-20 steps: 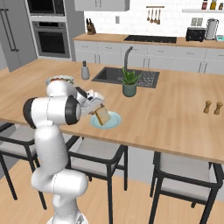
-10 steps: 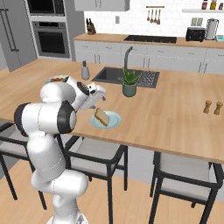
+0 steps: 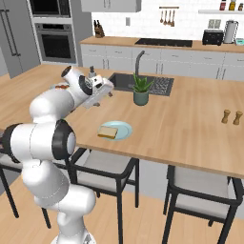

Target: Start the toaster. Once the lever pops up, take the bread to the plate on the dining counter.

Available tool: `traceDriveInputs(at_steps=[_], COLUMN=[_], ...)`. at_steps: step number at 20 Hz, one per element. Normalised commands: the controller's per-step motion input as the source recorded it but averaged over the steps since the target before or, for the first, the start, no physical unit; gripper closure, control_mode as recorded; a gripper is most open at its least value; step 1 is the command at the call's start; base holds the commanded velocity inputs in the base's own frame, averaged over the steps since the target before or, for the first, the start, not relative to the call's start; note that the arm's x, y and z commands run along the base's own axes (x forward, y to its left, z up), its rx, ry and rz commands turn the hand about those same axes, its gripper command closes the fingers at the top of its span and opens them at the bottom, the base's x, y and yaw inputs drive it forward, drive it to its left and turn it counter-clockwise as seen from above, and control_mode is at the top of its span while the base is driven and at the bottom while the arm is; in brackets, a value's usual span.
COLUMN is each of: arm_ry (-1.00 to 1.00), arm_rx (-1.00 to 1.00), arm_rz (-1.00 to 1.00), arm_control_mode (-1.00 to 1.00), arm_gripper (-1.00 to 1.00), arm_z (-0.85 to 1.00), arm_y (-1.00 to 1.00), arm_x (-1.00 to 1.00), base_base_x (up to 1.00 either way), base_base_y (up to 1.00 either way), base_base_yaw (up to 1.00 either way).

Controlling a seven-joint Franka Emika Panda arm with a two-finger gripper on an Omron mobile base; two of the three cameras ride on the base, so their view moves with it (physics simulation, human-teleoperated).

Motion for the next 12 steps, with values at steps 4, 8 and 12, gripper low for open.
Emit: traceDriveInputs(at_steps=[4,8,12], arm_ry=[-0.14,-0.22,-0.28], arm_rx=[0.37,0.36,0.32], arm_rz=[0.01,0.02,-0.07], arm_control_mode=[-1.00,-1.00,-1.00], arm_gripper=[-1.00,-1.00,-1.00], arm_z=[0.37,0.44,0.30], arm_y=[0.00,0.00,0.00], arm_x=[-0.96,-1.00,-1.00], base_base_x=[0.00,0.00,0.00], base_base_y=[0.00,0.00,0.00], base_base_yaw=[0.00,0.00,0.00])
